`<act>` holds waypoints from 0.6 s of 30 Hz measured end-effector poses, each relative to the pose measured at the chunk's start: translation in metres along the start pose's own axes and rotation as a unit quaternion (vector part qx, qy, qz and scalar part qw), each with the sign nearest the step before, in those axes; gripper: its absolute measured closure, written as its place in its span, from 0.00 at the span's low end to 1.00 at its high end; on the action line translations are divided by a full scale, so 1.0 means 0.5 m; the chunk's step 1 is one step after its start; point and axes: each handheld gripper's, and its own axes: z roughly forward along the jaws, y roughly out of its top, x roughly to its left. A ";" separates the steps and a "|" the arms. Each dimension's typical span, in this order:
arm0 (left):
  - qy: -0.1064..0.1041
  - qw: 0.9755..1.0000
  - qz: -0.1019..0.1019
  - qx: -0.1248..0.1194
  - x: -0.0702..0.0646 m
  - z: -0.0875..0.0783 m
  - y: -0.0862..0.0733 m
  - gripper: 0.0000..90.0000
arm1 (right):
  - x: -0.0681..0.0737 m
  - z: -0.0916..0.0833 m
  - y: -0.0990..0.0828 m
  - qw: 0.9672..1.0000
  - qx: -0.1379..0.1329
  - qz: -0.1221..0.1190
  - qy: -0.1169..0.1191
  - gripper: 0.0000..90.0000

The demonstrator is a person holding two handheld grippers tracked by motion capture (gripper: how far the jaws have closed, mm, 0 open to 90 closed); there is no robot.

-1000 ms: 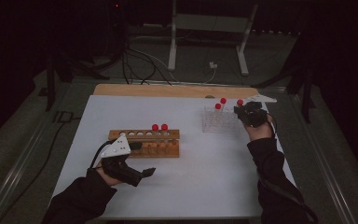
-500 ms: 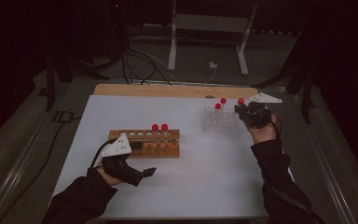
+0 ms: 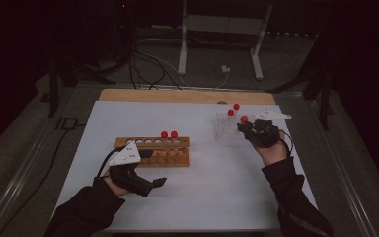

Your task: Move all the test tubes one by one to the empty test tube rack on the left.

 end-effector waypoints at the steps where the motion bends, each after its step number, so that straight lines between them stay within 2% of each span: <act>1: 0.002 1.000 0.001 0.000 0.000 0.001 0.001 0.02 | 0.006 -0.001 -0.002 1.000 0.001 -0.003 0.005 0.83; 6: -0.001 1.000 -0.003 -0.002 -0.001 0.004 0.004 0.02 | 0.039 -0.008 -0.009 0.999 0.005 -0.021 0.026 0.83; 11: -0.002 1.000 0.004 -0.002 -0.005 0.008 0.008 0.02 | 0.077 -0.016 -0.017 0.998 0.006 -0.034 0.050 0.83; 18: -0.006 1.000 0.010 0.000 -0.012 0.016 0.017 0.02 | 0.131 -0.025 -0.025 0.994 0.009 -0.060 0.087 0.83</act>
